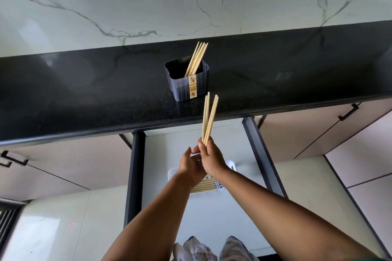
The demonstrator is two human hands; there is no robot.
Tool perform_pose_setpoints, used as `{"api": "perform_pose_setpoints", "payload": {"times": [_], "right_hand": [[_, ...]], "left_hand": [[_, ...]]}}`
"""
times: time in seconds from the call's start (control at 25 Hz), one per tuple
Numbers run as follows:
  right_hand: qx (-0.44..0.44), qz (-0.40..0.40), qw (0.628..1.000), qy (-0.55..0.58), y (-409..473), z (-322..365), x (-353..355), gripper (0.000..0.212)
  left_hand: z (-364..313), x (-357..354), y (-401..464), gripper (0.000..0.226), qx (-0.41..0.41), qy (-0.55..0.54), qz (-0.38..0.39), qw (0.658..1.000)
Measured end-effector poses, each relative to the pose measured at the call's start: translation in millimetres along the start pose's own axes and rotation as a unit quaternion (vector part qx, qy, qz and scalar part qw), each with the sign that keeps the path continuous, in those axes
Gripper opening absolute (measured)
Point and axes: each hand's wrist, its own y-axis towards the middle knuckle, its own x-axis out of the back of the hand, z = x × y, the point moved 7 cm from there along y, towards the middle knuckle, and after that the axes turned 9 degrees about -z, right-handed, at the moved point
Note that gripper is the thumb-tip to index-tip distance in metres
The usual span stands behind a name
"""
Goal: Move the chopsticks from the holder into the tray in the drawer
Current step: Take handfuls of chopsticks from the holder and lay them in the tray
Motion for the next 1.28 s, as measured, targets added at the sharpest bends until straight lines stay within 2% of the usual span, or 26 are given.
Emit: {"api": "perform_pose_setpoints", "payload": {"times": [0.04,0.12,0.2,0.28,0.32,0.36,0.44,0.52,0.56,0.64,0.8,0.92,1.0,1.08,1.2,1.28], "right_hand": [[0.014,0.009,0.999,-0.04,2.4,-4.5,2.1,0.01],[0.065,0.075,0.98,-0.171,5.8,-22.5,5.7,0.011],[0.114,0.174,0.913,-0.351,2.6,-59.3,10.6,0.017],[0.143,0.23,0.816,-0.512,-1.4,-99.3,17.2,0.034],[0.153,0.233,0.786,-0.552,-0.5,-111.0,17.4,0.039],[0.161,0.231,0.772,-0.57,1.4,-116.9,13.8,0.043],[0.18,0.229,0.768,-0.57,8.5,-119.4,-2.1,0.047],[0.196,0.234,0.762,-0.571,14.5,-118.5,-16.6,0.046],[0.199,0.239,0.758,-0.573,17.2,-120.4,-22.8,0.047],[0.198,0.237,0.754,-0.579,21.9,-124.2,-30.4,0.052],[0.238,0.22,0.767,-0.554,20.3,-122.1,-32.2,0.046],[0.236,0.188,0.809,-0.504,21.3,-120.3,-21.0,0.036],[0.229,0.15,0.847,-0.456,22.8,-120.1,-9.5,0.029],[0.203,0.159,0.855,-0.45,18.2,-129.8,-1.3,0.042],[0.163,0.229,0.814,-0.509,0.7,-150.8,-0.6,0.08],[0.148,0.24,0.8,-0.529,-3.1,-152.5,-1.8,0.096]], "left_hand": [[-4.8,8.8,3.9,0.052,-0.038,0.092,-0.046,0.994],[-22.3,37.1,7.2,0.04,-0.14,0.247,-0.168,0.944],[-43.2,72.1,4.0,0.028,-0.234,0.313,-0.302,0.869],[-62.8,96.7,-3.8,0.02,-0.326,0.365,-0.376,0.787],[-70.2,99.0,-8.5,0.016,-0.391,0.408,-0.371,0.737],[-73.2,93.7,-13.9,0.012,-0.463,0.467,-0.332,0.676],[-56.0,74.2,-13.4,0.008,-0.54,0.621,-0.182,0.538],[-20.0,68.8,0.6,0.044,-0.479,0.762,-0.043,0.434],[-5.2,74.1,10.7,0.066,-0.43,0.808,-0.012,0.401],[9.5,85.6,29.8,0.089,-0.361,0.854,-0.006,0.374],[12.7,98.7,50.7,0.098,-0.264,0.891,-0.041,0.367],[12.7,104.6,55.1,0.106,-0.233,0.901,-0.069,0.359],[13.0,103.1,54.3,0.113,-0.237,0.895,-0.092,0.366],[14.3,98.3,55.3,0.118,-0.245,0.885,-0.096,0.383],[21.5,95.6,57.5,0.121,-0.218,0.885,-0.09,0.402],[20.5,93.7,60.6,0.119,-0.21,0.891,-0.086,0.394]]}}
